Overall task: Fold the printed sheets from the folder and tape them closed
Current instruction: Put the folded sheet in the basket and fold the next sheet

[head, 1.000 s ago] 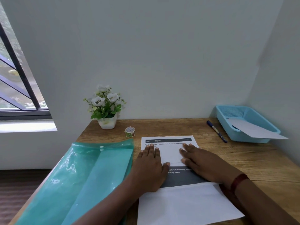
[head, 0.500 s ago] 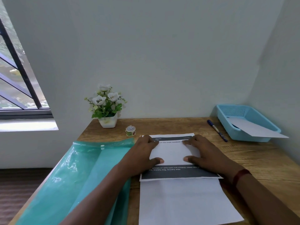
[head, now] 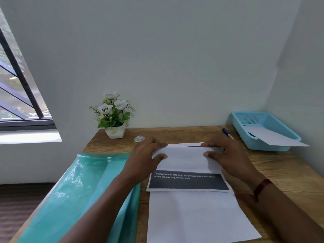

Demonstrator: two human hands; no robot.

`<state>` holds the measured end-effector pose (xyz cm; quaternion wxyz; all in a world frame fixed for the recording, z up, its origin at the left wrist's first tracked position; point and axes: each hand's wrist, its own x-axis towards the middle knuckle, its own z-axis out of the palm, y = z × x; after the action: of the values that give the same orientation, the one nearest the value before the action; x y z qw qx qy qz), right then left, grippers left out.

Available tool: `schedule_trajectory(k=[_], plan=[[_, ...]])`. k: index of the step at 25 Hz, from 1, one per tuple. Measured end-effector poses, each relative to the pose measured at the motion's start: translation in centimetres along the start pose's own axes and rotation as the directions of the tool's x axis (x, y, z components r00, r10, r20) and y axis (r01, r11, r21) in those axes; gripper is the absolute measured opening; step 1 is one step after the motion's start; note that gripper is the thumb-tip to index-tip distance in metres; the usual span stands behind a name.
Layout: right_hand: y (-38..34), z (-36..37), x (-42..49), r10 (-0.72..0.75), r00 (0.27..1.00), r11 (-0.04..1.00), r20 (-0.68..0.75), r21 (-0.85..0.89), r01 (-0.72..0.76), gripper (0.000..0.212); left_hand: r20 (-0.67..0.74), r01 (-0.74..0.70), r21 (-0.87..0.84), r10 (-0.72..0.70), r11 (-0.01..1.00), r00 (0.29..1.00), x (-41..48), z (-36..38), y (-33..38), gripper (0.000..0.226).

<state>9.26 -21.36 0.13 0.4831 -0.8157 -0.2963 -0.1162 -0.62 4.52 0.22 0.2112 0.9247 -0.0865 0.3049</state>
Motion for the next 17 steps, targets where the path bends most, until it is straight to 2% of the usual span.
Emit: schedule_trajectory(k=[4, 7, 11, 15, 17], plan=[[-0.5, -0.1, -0.1, -0.014, 0.998, 0.998, -0.064, 0.056, 0.017, 0.027, -0.046, -0.055, -0.012, 0.054, 0.998, 0.997, 0.1, -0.6, 0.4, 0.026], [-0.8, -0.3, -0.1, -0.038, 0.999, 0.998, -0.026, 0.057, 0.039, 0.024, 0.005, -0.064, -0.003, 0.064, 0.998, 0.998, 0.0, -0.9, 0.3, 0.024], [-0.9, -0.3, -0.2, -0.034, 0.986, 0.973, 0.165, -0.218, 0.07, 0.018, 0.169, -0.036, 0.084, 0.021, 0.996, 0.985, -0.2, -0.8, 0.6, 0.031], [-0.3, 0.2, -0.7, -0.15, 0.94, 0.916, 0.307, -0.316, 0.249, 0.024, 0.327, -0.068, 0.179, 0.006, 0.982, 0.945, -0.5, -0.4, 1.1, 0.045], [-0.3, 0.3, -0.9, -0.141, 0.923, 0.87, 0.357, -0.4, 0.287, 0.029, 0.407, -0.071, 0.213, -0.023, 0.975, 0.913, -0.7, -0.2, 1.6, 0.048]])
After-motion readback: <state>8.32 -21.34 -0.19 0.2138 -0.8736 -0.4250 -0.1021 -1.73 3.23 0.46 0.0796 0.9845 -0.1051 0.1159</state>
